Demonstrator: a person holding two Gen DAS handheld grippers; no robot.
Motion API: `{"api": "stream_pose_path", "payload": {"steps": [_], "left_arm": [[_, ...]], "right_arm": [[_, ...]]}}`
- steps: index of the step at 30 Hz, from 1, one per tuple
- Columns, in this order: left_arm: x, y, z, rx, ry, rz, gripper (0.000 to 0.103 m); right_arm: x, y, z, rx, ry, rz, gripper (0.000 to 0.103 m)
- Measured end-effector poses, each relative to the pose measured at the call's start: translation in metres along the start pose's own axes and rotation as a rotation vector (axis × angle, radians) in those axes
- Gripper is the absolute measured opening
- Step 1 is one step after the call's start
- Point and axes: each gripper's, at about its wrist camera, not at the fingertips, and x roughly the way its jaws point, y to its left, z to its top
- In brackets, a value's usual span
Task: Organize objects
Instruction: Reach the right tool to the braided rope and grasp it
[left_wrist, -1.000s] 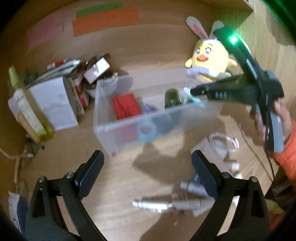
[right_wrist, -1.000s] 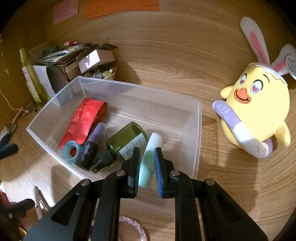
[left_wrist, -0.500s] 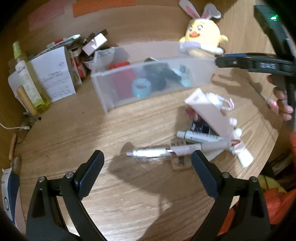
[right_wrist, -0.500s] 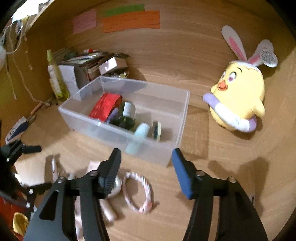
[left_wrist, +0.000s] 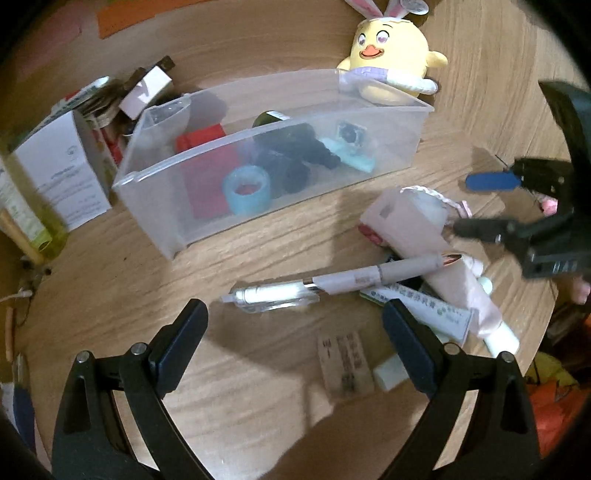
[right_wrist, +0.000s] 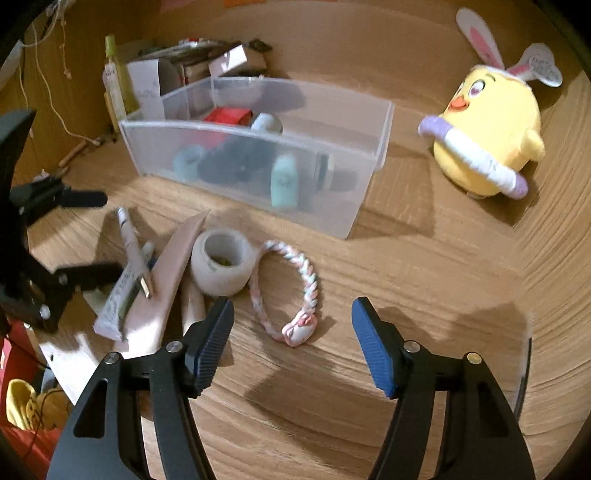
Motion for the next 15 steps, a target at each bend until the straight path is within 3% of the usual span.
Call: {"api": "stream_pose_path", "payload": {"steps": [3, 10, 14, 15], "left_arm": [[0.007, 0.009, 0.011, -0.016, 0.011, -0.008, 0.096], [0.027, 0.018, 0.031, -0.004, 0.040, -0.017, 0.097], [0.039, 0.018, 0.038, -0.007, 0.063, -0.070, 0.096], [0.042, 0.018, 0.038, -0.009, 0.066, -0.074, 0.092]], "right_arm": [[0.006, 0.000, -0.004, 0.006, 0.008, -0.009, 0.061], [0.008, -0.006, -0.004, 0.038, 0.003, 0.008, 0.033], [0.008, -0.007, -0.003, 0.043, -0.002, -0.001, 0.022], [0.007, -0.007, -0.004, 0.047, -0.003, -0.004, 0.020]]}}
